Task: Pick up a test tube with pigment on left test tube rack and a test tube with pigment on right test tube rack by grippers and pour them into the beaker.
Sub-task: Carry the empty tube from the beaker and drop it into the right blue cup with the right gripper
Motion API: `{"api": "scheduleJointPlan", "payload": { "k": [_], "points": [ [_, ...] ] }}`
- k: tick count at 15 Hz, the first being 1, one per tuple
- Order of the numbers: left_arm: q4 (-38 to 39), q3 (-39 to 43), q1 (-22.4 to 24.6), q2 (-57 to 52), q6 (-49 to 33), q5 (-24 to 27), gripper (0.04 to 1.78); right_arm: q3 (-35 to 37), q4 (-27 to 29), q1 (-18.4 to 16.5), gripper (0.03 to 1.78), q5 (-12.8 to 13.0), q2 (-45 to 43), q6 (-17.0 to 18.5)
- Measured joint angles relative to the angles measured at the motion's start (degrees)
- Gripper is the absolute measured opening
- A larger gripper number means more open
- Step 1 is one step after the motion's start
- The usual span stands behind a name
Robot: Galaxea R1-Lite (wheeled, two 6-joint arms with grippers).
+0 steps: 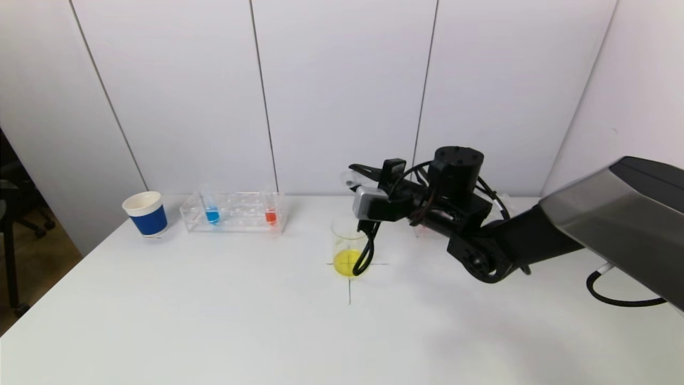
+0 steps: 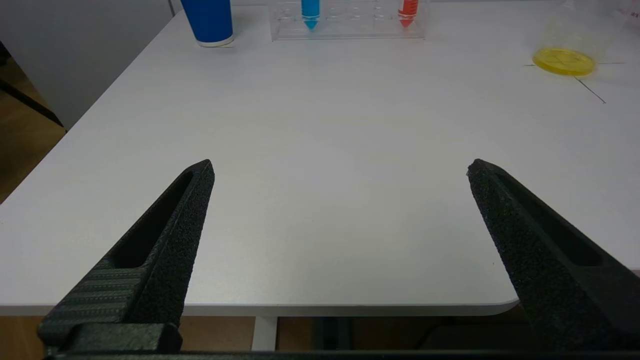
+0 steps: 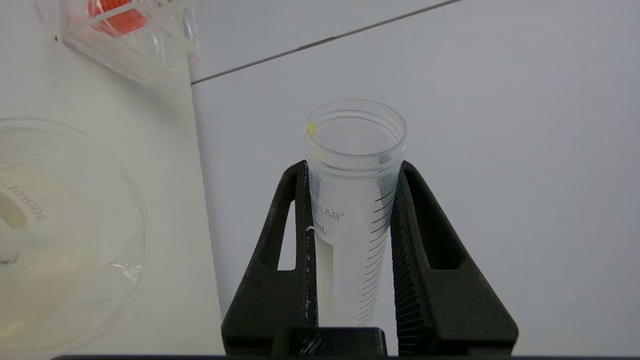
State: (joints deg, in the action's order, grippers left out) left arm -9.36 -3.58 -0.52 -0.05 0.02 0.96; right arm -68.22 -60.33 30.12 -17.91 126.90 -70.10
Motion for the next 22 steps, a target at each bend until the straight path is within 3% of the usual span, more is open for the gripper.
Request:
{"api": "scheduleJointPlan", "payload": {
  "k": [3, 8, 11, 14, 18, 22],
  "points": [
    [0.02, 0.00, 0.00, 0.00, -0.02, 0.02, 1.77, 0.11, -1.16, 0.24, 0.48, 4.63, -0.89, 7.97],
    [0.02, 0.00, 0.00, 0.00, -0.02, 0.00, 1.77, -0.22, -0.99, 1.93, 0.48, 17.55, -3.95, 24.62],
    [0.02, 0.00, 0.00, 0.00, 0.00, 0.02, 1.77, -0.28, -0.26, 2.12, 0.48, 22.09, -6.29, 31.90],
    [0.00, 0.00, 0.00, 0.00, -0.02, 0.00, 1.77, 0.11, -0.04, 1.22, 0.48, 24.77, -8.52, 36.86],
    [0.02, 0.00, 0.00, 0.00, -0.02, -0.02, 1.77, 0.55, 2.43, -1.88, 0.48, 26.15, -11.63, 42.48],
    [0.02, -0.02, 0.00, 0.00, -0.02, -0.02, 1.77, 0.88, 8.81, -6.36, 0.48, 27.40, -15.80, 49.90]
  ]
}}
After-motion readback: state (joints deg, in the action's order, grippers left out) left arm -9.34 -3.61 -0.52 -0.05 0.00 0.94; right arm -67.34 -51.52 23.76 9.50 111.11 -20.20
